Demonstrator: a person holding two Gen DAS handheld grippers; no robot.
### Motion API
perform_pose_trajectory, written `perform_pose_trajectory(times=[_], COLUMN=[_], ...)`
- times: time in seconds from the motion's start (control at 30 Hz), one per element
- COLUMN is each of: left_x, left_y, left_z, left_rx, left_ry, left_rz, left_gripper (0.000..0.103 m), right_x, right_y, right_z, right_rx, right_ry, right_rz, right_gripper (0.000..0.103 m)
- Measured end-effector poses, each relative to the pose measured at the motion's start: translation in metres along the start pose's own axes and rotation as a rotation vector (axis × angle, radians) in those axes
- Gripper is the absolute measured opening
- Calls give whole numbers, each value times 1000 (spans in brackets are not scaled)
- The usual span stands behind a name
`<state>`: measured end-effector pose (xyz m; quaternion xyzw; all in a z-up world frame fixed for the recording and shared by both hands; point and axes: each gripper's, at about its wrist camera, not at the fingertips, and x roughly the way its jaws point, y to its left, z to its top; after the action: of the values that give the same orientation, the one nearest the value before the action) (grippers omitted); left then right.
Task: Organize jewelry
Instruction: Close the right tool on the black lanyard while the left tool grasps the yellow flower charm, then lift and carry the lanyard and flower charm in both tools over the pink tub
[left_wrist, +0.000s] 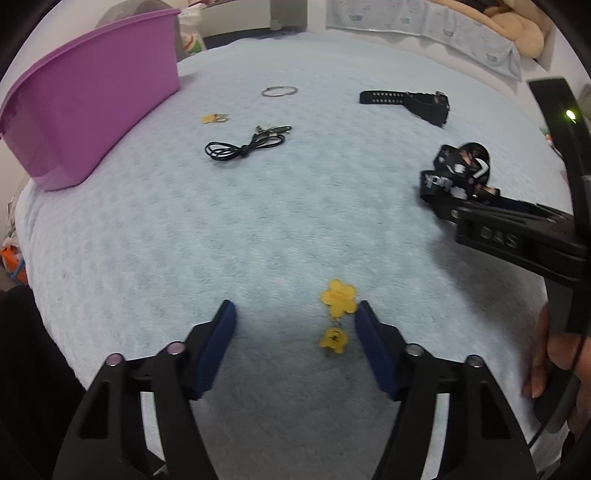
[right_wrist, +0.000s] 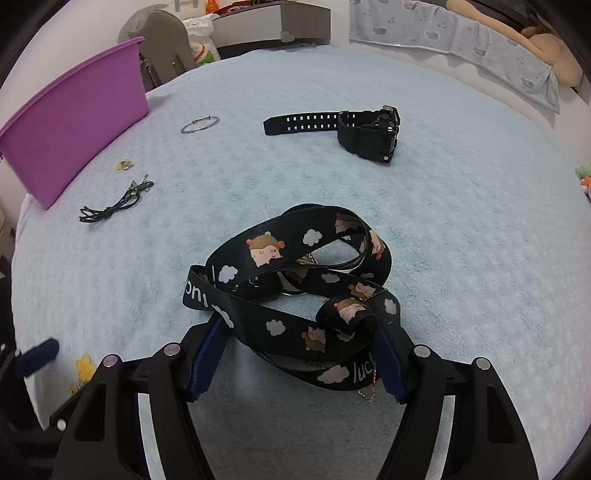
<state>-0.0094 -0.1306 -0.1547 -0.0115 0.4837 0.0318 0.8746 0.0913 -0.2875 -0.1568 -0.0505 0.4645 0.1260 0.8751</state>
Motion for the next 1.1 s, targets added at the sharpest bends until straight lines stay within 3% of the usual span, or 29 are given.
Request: perform_pose_trajectory(times=[0.07, 0.2, 0.27, 0.3, 0.5, 0.93, 1.1], left_x=[-2, -6, -8, -10, -20, -58, -79], left_y=[-1, -3, -1, 1, 13, 29, 46], left_z=[0, 2, 1, 1, 2, 26, 43], left_rx=[13, 37, 44, 44, 38, 106, 107], left_ry=[3, 14, 21, 23, 39, -54, -126], left_rz=[-13, -70, -104, -119, -182, -196, -191], left_gripper=[50, 12, 13, 13, 13, 13, 13], right_x=[0, -4, -7, -8, -24, -78, -104], right_y=[2, 8, 11, 12, 8, 1, 8], right_z=[1, 2, 1, 1, -6, -9, 1], right_rx=[7, 8, 8, 8, 59, 200, 245], right_ry=[0, 1, 3, 3, -26, -131, -189], right_rz=[-2, 18, 28, 30, 84, 162, 189], right_gripper=[59, 32, 13, 11, 8, 8, 8])
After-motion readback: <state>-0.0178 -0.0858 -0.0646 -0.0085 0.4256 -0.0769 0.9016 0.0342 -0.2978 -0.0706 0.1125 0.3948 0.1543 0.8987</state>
